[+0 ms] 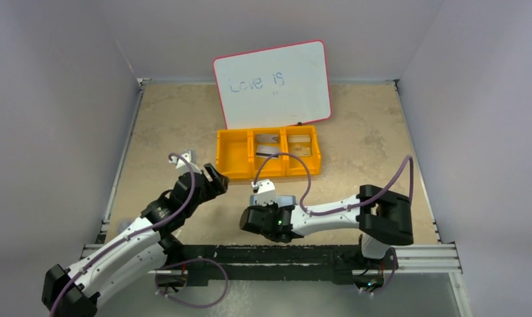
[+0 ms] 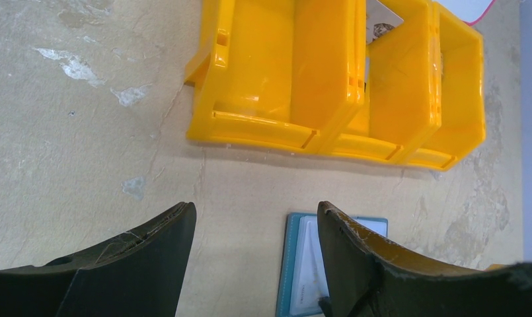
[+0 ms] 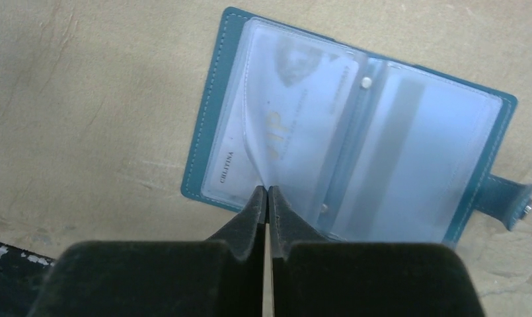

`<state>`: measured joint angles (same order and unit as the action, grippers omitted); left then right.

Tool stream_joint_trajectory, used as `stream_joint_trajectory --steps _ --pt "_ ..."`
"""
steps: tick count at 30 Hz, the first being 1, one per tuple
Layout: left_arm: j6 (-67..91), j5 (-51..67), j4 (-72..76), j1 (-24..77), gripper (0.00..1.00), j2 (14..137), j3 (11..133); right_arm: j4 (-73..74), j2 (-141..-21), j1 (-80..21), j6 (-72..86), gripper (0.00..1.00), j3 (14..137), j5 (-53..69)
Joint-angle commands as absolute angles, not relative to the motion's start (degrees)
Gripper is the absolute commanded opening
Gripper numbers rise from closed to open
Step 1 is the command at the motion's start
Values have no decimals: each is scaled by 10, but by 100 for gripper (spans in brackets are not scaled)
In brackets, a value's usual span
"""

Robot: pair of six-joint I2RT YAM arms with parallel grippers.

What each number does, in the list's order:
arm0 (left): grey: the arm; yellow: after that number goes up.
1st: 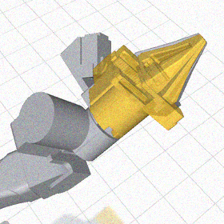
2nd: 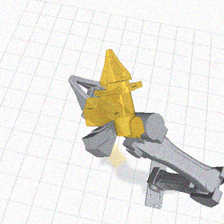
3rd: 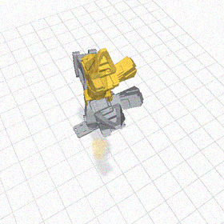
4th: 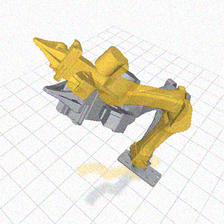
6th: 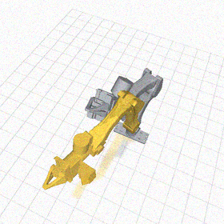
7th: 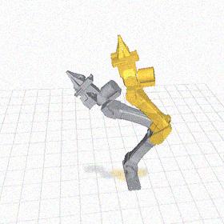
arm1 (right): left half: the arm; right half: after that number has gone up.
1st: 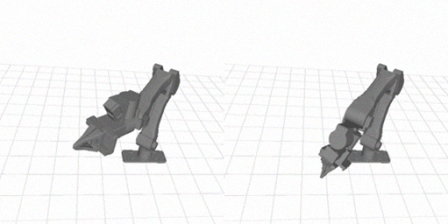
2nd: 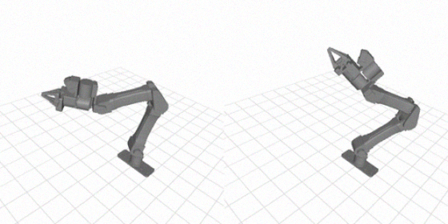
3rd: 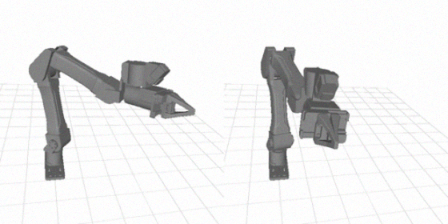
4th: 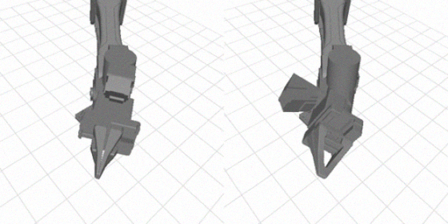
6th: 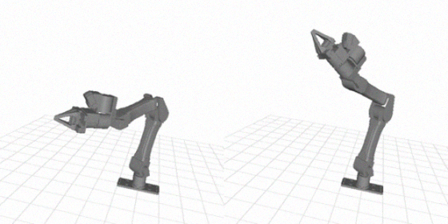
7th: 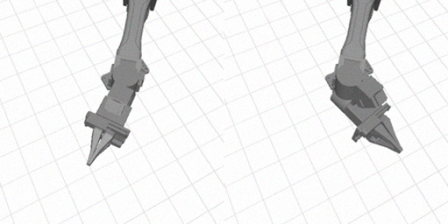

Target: Take the credit cards out of the card holder

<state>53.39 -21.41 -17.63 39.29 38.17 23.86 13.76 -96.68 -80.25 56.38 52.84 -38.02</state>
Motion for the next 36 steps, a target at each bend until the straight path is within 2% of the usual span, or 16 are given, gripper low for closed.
stream_joint_trajectory --steps 1,6,10,13,17,21,23,25,28,30,33,36 --pt "530 -211 -147 394 68 386 232 192 -906 -804 634 0 516 -426" --pt "528 -188 -127 394 68 407 230 330 -855 -803 821 0 492 -476" --pt "525 -169 -106 394 68 426 228 389 -830 -802 915 10 447 -473" --pt "520 -157 -93 394 68 440 228 416 -822 -802 962 13 426 -460" --pt "512 -135 -79 394 68 460 230 455 -795 -802 972 23 437 -462" --pt "503 -106 -61 394 68 483 232 449 -735 -802 918 43 469 -484" --pt "498 -93 -55 394 68 493 235 428 -694 -800 883 49 470 -494" --pt "495 -78 -49 394 68 503 236 392 -654 -797 837 51 462 -499" --pt "501 -50 -24 395 68 511 225 237 -580 -778 675 54 414 -455" --pt "512 -32 2 403 67 517 214 126 -532 -728 584 53 362 -358" --pt "527 -42 23 439 67 539 210 -28 -478 -596 504 49 268 -151" --pt "538 -70 34 490 66 570 218 -70 -477 -562 481 50 243 -85"
